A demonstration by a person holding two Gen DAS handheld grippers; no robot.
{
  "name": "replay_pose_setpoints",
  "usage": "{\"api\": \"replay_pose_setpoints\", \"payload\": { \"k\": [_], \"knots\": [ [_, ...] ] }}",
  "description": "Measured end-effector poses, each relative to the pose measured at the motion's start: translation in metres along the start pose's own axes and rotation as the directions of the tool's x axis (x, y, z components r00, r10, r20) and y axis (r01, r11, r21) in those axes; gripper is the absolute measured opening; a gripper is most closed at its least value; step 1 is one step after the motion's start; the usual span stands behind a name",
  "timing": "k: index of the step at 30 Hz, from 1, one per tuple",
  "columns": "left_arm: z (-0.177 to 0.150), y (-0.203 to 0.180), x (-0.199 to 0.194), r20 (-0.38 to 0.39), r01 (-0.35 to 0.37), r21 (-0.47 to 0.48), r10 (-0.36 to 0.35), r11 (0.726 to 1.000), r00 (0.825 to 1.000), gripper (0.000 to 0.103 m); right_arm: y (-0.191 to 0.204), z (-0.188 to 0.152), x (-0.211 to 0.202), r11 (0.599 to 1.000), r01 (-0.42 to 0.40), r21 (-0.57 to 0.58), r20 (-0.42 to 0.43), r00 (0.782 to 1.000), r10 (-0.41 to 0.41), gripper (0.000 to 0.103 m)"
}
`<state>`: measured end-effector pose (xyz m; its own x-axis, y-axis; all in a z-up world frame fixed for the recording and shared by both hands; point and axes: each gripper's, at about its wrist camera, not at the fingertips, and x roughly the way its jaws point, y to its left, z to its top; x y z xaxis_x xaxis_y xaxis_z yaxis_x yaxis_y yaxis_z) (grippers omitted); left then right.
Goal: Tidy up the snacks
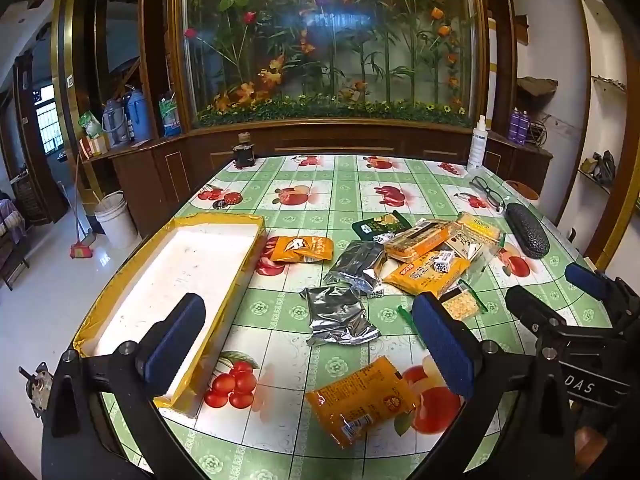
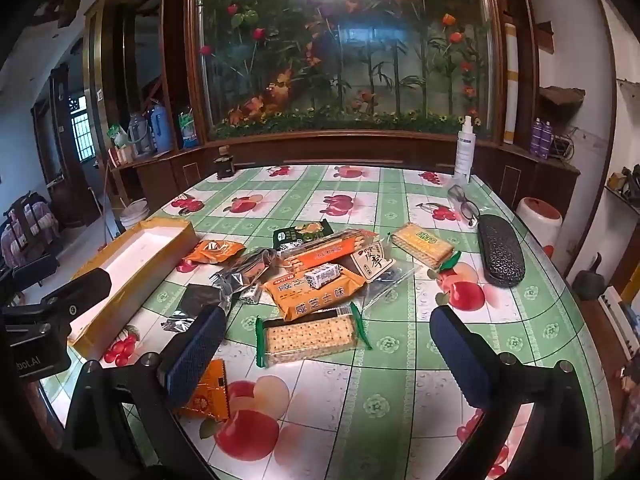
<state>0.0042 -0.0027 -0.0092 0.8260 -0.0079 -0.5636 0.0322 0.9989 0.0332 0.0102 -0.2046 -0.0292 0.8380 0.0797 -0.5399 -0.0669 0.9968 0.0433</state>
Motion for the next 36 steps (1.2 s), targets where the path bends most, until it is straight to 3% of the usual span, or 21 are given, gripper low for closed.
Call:
{"api": "replay_pose_setpoints", "payload": {
  "k": [12, 15, 18, 20, 28, 36],
  "knots": [
    [-0.014, -0.002, 0.025, -0.133, 0.061, -0.024, -0.064, 0.998, 0.989, 0.103, -0.005, -0.004, 0.007, 0.996, 0.089, 0.005, -0.019, 0.996, -0.089, 0.103],
    [-0.016, -0.001, 0.024, -0.101, 0.058, -0.034, -0.061, 0.998, 0.993, 0.103, -0.009, -0.005, 0.009, 0.994, 0.107, 0.010, -0.027, 0.994, -0.107, 0.103],
    [-0.022, 0.007, 0.017, -0.005, 0.147, -0.083, -0.148, 0.986, 0.989, 0.103, -0.014, -0.006, 0.010, 0.993, 0.114, 0.018, -0.033, 0.993, -0.114, 0.103],
    [-0.022, 0.011, 0.017, 0.004, 0.188, -0.118, -0.189, 0.975, 0.982, 0.103, -0.017, -0.008, 0.010, 0.993, 0.117, 0.023, -0.035, 0.993, -0.116, 0.103],
    [-0.024, 0.000, 0.038, -0.137, 0.181, -0.064, -0.188, 0.981, 0.973, 0.103, -0.021, -0.011, 0.013, 0.993, 0.119, 0.028, -0.052, 0.992, -0.117, 0.103],
    [-0.033, -0.003, 0.042, -0.156, 0.171, -0.036, -0.174, 0.985, 0.972, 0.103, -0.023, -0.015, 0.019, 0.992, 0.122, 0.028, -0.072, 0.990, -0.120, 0.103]
  ]
}}
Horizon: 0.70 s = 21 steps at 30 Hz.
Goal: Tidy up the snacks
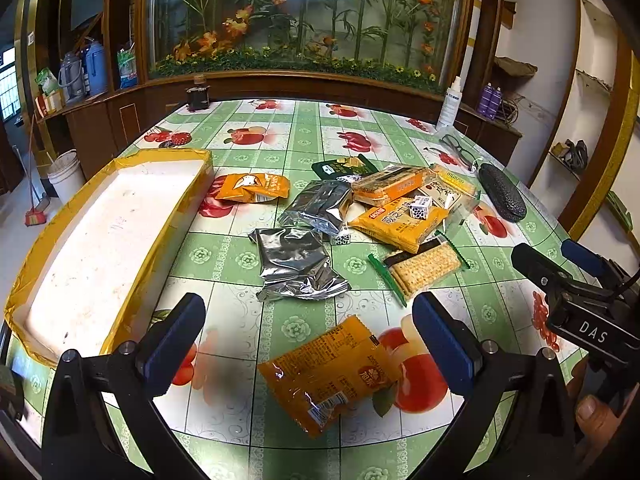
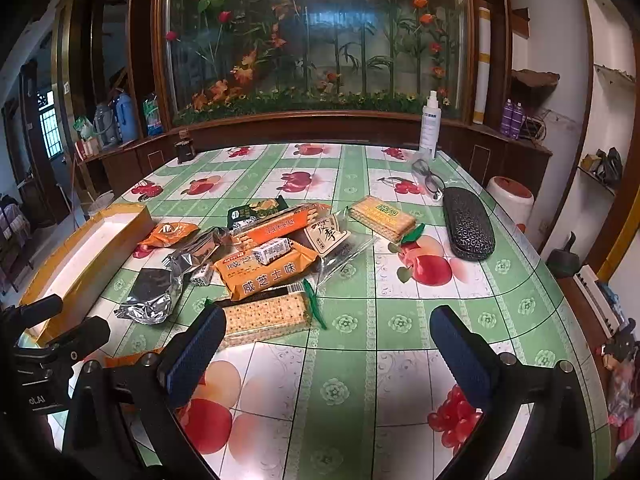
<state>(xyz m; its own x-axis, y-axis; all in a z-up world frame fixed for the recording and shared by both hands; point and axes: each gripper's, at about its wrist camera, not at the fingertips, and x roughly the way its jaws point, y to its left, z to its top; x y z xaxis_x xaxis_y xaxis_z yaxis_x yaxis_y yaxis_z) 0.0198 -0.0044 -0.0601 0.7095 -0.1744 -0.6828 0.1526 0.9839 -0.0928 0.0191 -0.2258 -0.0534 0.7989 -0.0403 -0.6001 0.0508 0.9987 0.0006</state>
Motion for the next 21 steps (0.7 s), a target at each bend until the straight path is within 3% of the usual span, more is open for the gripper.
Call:
{"api": "replay_pose_setpoints", "payload": {
  "k": [21],
  "knots": [
    [0.0000, 0.0047, 0.0013, -0.001, -0.011, 0.005, 0.011, 1.000, 1.000, 0.103, 0.0023, -0.0011, 0.0017, 1.000, 0.017, -0.008, -0.006, 1.000, -0.017, 0.103]
  ]
}}
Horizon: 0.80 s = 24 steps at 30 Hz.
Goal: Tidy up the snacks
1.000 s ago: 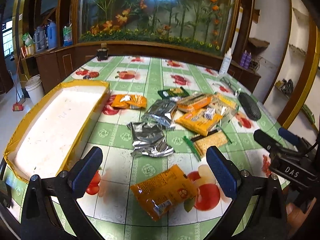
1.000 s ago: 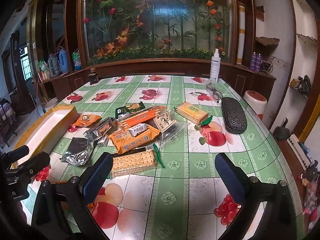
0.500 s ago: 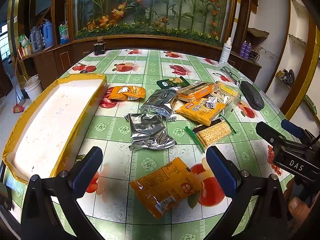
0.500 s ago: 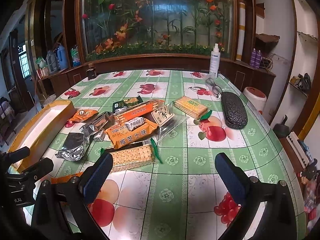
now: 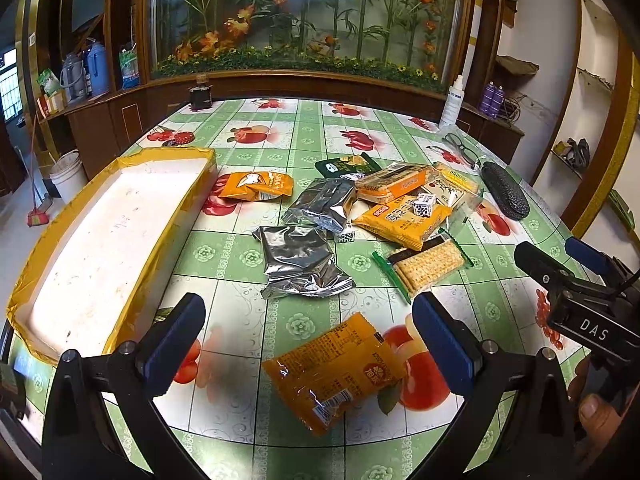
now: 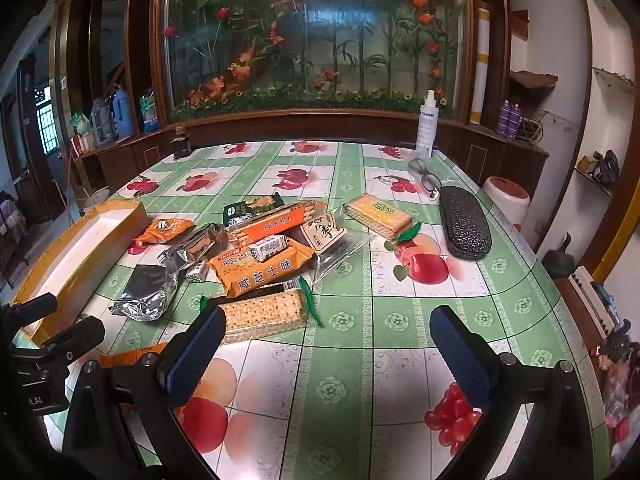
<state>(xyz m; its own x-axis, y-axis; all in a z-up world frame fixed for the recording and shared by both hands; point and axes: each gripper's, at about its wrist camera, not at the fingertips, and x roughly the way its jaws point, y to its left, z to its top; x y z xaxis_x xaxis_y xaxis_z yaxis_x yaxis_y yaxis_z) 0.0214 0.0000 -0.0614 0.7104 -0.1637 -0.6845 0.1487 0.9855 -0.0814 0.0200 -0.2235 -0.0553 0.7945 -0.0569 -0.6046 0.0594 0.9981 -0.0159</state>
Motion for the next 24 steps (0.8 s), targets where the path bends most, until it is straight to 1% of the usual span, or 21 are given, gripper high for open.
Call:
{"api": "replay_pose_setpoints", "payload": {
  "k": [10, 19, 24],
  "knots": [
    [0.001, -0.001, -0.008, 0.010, -0.022, 0.009, 0.022, 1.000, 1.000, 0.103, 0.000, 0.000, -0.005, 1.000, 0.001, -0.003, 0.008, 1.000, -0.001, 0.103],
    [0.003, -0.006, -0.014, 0.039, -0.064, 0.028, 0.063, 0.998, 0.997, 0.103, 0.001, -0.001, -0.008, 1.000, -0.002, -0.005, 0.009, 1.000, 0.002, 0.103],
    [0.004, -0.006, -0.014, 0.040, -0.078, 0.025, 0.077, 0.997, 0.996, 0.103, 0.001, -0.002, -0.008, 1.000, -0.003, -0.006, 0.009, 1.000, 0.003, 0.103]
  ]
}}
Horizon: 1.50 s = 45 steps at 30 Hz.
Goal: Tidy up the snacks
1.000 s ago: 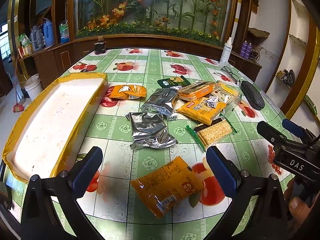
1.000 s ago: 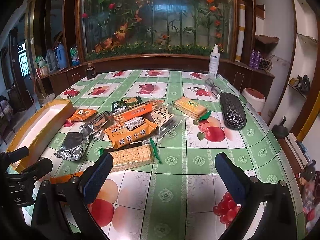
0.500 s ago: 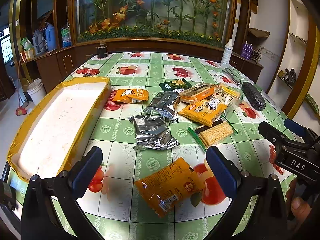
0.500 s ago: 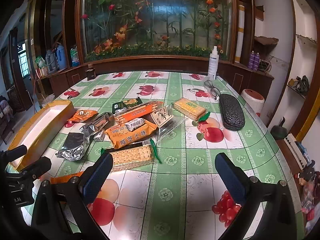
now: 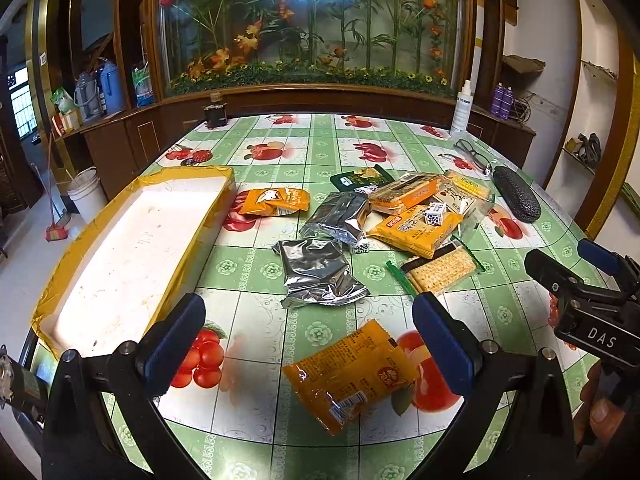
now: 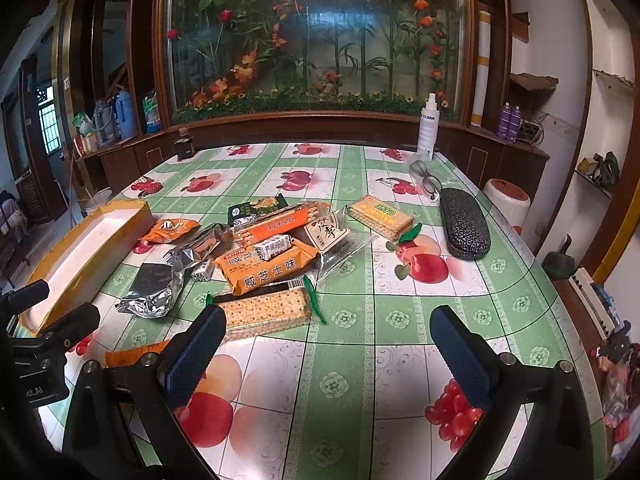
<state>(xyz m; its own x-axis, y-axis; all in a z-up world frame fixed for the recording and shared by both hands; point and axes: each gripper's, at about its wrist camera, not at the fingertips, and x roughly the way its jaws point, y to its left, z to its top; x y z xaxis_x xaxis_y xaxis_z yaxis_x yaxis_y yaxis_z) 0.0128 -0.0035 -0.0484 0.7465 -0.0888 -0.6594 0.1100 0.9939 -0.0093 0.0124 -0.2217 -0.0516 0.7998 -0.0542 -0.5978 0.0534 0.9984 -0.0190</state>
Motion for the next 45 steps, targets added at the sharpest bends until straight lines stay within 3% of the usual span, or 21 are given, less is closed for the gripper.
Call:
{"api": "replay_pose_setpoints", "payload": {
  "k": [17, 28, 34, 42, 45],
  "knots": [
    [0.000, 0.003, 0.003, -0.004, -0.022, -0.005, 0.022, 1.000, 1.000, 0.103, 0.003, -0.001, 0.000, 1.000, 0.001, -0.008, -0.006, 1.000, -0.001, 0.103],
    [-0.005, 0.006, 0.009, -0.030, -0.019, -0.020, 0.019, 1.000, 0.999, 0.103, 0.009, 0.001, -0.002, 0.996, 0.076, -0.039, 0.003, 0.997, -0.076, 0.103],
    [-0.007, 0.004, 0.009, -0.038, -0.024, -0.006, 0.023, 1.000, 0.999, 0.103, 0.009, 0.000, -0.002, 0.996, 0.078, -0.047, 0.000, 0.997, -0.078, 0.103],
    [-0.029, 0.018, 0.005, -0.052, 0.028, 0.060, -0.025, 0.998, 0.998, 0.103, -0.012, -0.009, 0.001, 0.999, -0.047, 0.004, -0.025, 0.999, 0.047, 0.103],
    [-0.036, 0.029, 0.012, -0.120, 0.050, 0.031, -0.046, 0.998, 0.992, 0.103, -0.016, -0.015, 0.006, 0.990, -0.142, 0.016, -0.055, 0.988, 0.143, 0.103]
  ]
}}
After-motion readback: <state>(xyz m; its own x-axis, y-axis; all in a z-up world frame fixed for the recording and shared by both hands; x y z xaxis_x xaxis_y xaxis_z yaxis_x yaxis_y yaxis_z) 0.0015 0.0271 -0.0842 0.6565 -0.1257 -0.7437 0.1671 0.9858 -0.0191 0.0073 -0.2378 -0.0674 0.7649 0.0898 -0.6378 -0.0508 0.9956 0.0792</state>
